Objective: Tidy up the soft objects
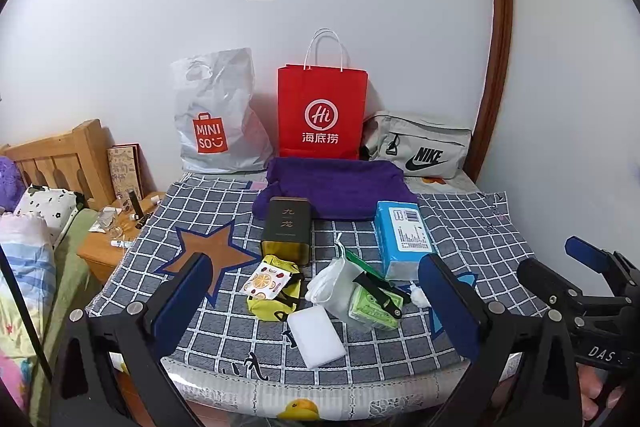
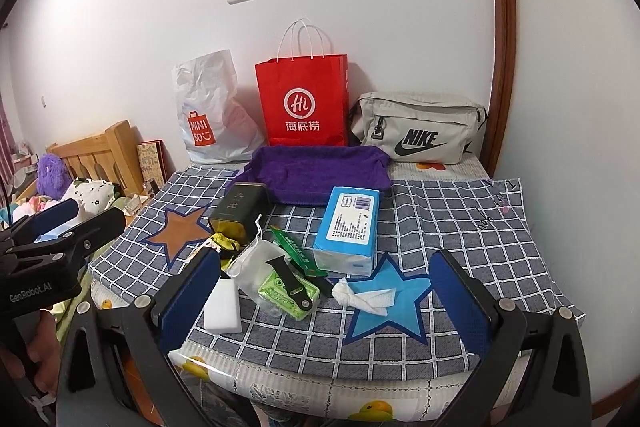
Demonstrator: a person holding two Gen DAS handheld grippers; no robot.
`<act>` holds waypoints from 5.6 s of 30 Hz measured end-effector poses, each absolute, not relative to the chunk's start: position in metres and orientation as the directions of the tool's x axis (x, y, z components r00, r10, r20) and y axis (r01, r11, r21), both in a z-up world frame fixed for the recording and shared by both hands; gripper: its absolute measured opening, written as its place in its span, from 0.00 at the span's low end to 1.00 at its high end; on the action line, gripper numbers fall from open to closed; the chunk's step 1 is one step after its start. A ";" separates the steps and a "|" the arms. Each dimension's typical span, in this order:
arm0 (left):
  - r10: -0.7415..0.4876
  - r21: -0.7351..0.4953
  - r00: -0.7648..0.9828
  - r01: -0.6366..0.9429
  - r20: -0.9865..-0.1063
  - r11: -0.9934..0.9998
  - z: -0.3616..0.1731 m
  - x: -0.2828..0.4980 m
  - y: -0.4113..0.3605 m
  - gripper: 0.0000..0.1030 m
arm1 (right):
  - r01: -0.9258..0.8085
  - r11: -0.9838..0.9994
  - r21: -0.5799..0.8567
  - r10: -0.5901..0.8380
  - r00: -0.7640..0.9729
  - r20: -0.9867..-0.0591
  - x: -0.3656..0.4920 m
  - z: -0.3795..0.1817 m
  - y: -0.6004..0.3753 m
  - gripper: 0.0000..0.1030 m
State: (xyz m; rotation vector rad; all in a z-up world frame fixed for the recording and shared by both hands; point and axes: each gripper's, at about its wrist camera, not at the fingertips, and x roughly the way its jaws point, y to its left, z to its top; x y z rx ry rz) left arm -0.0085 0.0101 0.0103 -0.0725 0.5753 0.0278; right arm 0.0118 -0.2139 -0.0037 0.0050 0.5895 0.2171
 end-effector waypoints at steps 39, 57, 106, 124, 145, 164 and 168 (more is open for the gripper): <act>0.007 -0.054 0.840 -0.043 -0.543 0.998 0.010 -0.010 0.009 1.00 | -0.211 0.975 0.066 0.213 0.814 -0.541 0.005 0.000 -0.214 1.00; 0.046 -0.062 0.760 -0.113 -0.648 0.992 -0.043 0.038 0.038 1.00 | -0.195 0.975 0.103 0.216 0.755 -0.619 0.049 -0.055 -0.235 0.99; -0.104 -0.124 0.587 0.006 -0.803 0.992 -0.183 0.159 0.091 1.00 | -0.354 0.930 0.097 0.294 0.559 -0.775 0.155 -0.209 -0.221 0.23; -0.190 -0.185 0.578 0.069 -0.793 0.980 -0.181 0.159 0.105 0.50 | -0.328 0.941 0.088 0.266 0.551 -0.791 0.165 -0.200 -0.218 0.23; -0.166 -0.226 0.637 -0.014 -0.753 0.974 -0.134 0.140 0.123 0.50 | -0.305 0.945 0.115 0.282 0.591 -0.756 0.148 -0.160 -0.227 0.23; -0.086 -0.207 0.639 -0.116 -0.765 0.972 -0.078 0.213 0.117 0.50 | -0.354 0.925 0.138 0.348 0.648 -0.678 0.229 -0.074 -0.205 0.23; -0.072 -0.195 0.640 -0.124 -0.765 0.973 -0.068 0.239 0.119 0.50 | -0.355 0.925 0.136 0.350 0.657 -0.668 0.257 -0.063 -0.201 0.23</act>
